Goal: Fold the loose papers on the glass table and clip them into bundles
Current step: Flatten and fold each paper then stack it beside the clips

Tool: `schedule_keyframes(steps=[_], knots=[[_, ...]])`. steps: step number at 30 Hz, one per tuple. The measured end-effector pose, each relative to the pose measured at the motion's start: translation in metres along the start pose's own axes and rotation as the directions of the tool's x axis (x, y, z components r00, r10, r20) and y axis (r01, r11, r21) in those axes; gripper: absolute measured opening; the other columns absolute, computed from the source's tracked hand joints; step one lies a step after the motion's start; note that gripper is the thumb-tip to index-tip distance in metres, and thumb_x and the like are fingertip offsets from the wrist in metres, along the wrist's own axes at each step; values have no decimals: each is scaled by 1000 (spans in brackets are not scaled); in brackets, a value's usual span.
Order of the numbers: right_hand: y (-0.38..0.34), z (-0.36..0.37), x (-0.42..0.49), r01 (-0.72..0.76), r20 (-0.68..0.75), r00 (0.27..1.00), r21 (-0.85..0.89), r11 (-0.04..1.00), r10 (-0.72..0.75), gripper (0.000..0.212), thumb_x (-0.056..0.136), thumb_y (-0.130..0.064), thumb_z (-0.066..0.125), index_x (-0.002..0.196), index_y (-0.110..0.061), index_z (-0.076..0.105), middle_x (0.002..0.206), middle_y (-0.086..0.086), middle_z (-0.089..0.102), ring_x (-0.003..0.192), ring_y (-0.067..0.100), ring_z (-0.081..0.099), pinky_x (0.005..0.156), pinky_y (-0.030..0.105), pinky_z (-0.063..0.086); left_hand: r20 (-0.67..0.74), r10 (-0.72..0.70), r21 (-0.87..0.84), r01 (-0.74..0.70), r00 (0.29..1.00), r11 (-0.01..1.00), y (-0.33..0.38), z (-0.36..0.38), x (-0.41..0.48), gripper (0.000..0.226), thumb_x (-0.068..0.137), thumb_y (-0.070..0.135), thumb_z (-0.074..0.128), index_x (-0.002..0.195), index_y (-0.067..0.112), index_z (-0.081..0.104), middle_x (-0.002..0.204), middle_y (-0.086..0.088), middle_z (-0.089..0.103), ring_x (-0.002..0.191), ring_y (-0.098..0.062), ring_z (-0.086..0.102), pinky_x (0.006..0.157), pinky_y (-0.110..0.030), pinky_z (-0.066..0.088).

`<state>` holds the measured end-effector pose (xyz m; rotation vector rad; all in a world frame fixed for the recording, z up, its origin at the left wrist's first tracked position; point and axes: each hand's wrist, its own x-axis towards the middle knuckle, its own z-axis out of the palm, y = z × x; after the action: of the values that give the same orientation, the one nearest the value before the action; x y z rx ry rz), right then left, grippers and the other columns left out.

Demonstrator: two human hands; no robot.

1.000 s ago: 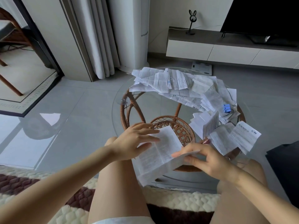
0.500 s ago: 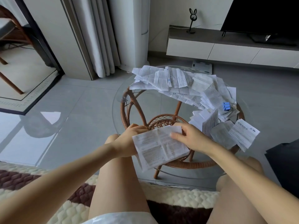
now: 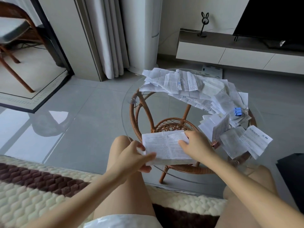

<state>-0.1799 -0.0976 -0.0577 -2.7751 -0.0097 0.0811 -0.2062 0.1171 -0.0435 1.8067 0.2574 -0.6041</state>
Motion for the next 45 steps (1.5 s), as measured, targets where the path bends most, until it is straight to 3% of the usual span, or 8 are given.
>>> schedule_keyframes(steps=[7,10,16,24,27,31,36,45], knots=[[-10,13,-15,-233,-157,957,90,968,245,35,91,-13,51,61,-17,33,60,-4,40,60,12,42,49,18,23,-119,230,337,-179,966,925,18,-11,39,25,71,32,63,90,29,47,71,3,69,66,-18,68,73,-46,57],[-16,14,-8,-253,-147,953,94,963,264,12,92,-12,49,82,-8,52,77,6,52,73,20,49,57,21,34,-158,223,400,-144,962,905,23,-7,59,23,80,16,62,99,19,49,88,-2,64,75,-21,66,75,-42,57],[-16,12,0,-207,-148,967,22,978,208,27,96,-18,46,113,-1,57,107,14,65,98,25,61,73,26,46,-193,351,607,-170,916,776,3,1,67,20,94,26,47,111,16,44,89,0,64,77,-19,62,71,-37,54],[-11,14,2,-194,-149,970,-8,981,191,25,97,-18,45,109,-1,58,101,13,66,89,22,60,68,25,45,81,785,914,-360,614,186,2,10,55,30,62,1,72,91,8,69,92,-7,66,83,-27,64,64,-30,53],[-11,12,3,-201,-143,969,9,979,201,26,97,-20,47,111,-2,59,103,13,66,95,24,62,74,27,50,274,650,818,-527,709,230,5,25,58,59,81,-6,54,138,2,45,148,-10,37,140,-29,31,113,-33,27],[-11,11,3,-192,-131,973,-3,981,190,27,96,-18,46,110,1,59,102,15,66,86,23,56,74,29,45,275,587,790,-527,762,314,-5,44,63,52,100,25,24,150,10,22,158,-7,14,147,-21,5,117,-30,-9],[-11,10,3,-195,-125,973,-6,981,193,19,96,-18,45,100,-6,60,86,14,58,76,17,41,66,24,32,226,639,870,-447,735,207,-16,53,62,53,93,32,30,129,4,57,134,-14,54,128,-28,47,104,-55,23],[-13,11,4,-197,-118,974,-17,980,193,20,97,-19,45,99,-5,59,88,13,60,77,19,46,65,24,33,255,574,884,-429,778,188,-16,51,61,63,101,41,9,138,6,46,144,-14,43,137,-26,34,112,-51,21]])
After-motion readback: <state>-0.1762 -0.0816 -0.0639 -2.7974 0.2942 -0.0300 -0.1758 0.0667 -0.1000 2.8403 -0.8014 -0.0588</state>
